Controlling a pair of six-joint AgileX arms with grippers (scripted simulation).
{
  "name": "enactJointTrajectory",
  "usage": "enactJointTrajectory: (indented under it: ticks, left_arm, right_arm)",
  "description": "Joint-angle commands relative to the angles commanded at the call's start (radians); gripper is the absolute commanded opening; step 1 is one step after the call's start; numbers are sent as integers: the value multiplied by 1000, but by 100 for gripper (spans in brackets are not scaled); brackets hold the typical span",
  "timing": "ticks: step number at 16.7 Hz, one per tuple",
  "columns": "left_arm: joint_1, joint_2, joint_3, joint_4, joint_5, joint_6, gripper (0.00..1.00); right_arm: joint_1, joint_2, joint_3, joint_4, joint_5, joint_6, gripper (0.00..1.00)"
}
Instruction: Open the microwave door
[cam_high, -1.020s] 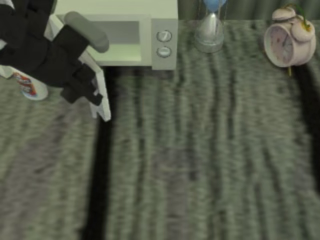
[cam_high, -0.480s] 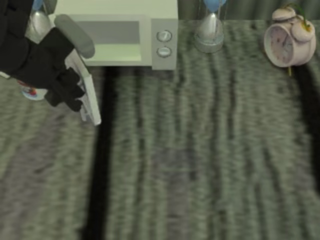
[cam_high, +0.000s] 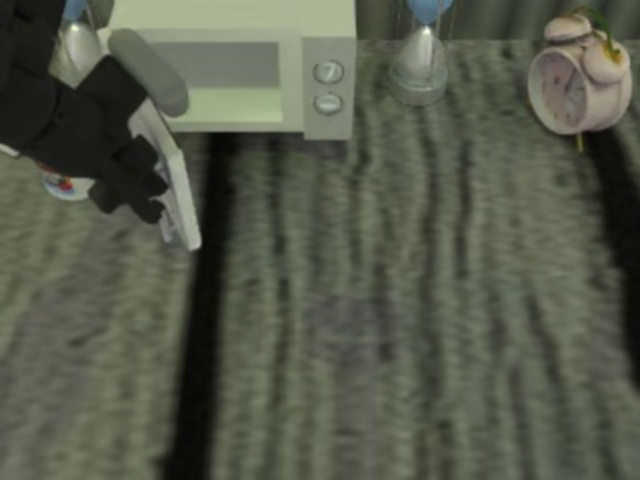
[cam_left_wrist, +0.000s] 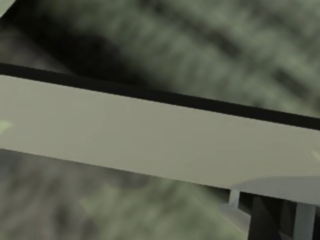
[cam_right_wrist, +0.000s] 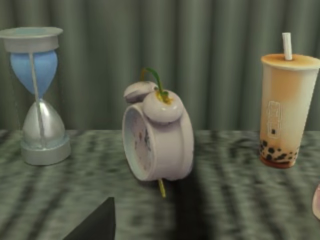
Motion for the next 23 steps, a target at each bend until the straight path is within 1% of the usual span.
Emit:
enactJointTrajectory:
  ticks: [17,19,23]
  left_arm:
    - [-1,4,-2,-2,3,3,0]
    - [11,5,4,-14,12,34,0]
    - [54,13,17,-59,48,139,0]
  right_arm:
    - [0,0,0,0,0,0,100]
    - [0,0,0,0,0,0,100]
    - [0,0,0,0,0,0,100]
